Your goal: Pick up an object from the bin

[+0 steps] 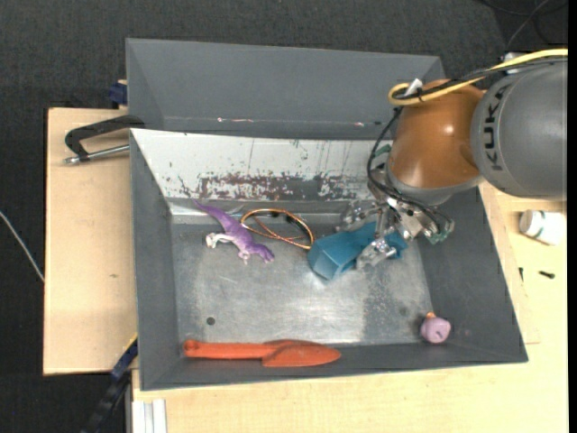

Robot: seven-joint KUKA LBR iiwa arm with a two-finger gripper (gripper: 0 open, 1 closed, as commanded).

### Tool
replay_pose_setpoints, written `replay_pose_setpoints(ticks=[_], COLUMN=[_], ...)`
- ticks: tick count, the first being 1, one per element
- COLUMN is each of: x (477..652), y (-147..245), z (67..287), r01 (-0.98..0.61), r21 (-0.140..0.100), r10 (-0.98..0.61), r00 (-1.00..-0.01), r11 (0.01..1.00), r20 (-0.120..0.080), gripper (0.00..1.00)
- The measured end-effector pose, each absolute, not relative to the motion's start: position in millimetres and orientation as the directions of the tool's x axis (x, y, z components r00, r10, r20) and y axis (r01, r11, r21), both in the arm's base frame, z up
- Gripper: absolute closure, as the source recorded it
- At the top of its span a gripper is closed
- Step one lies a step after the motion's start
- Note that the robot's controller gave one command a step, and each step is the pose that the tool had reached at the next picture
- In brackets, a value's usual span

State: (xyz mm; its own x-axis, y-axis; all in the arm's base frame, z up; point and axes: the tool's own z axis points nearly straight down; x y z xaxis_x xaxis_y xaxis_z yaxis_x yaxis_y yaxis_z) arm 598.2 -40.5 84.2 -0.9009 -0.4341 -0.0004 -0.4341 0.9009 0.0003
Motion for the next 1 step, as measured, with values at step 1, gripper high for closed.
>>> replay_pose_setpoints(ticks=[1], x=[597.5], y=[-40.1], z=[93.7], r01=[-0.434], r21=[0.001], r10=[-0.434], r00=[-0.901], r11=[0.901], r20=[0.001], gripper=[1.0])
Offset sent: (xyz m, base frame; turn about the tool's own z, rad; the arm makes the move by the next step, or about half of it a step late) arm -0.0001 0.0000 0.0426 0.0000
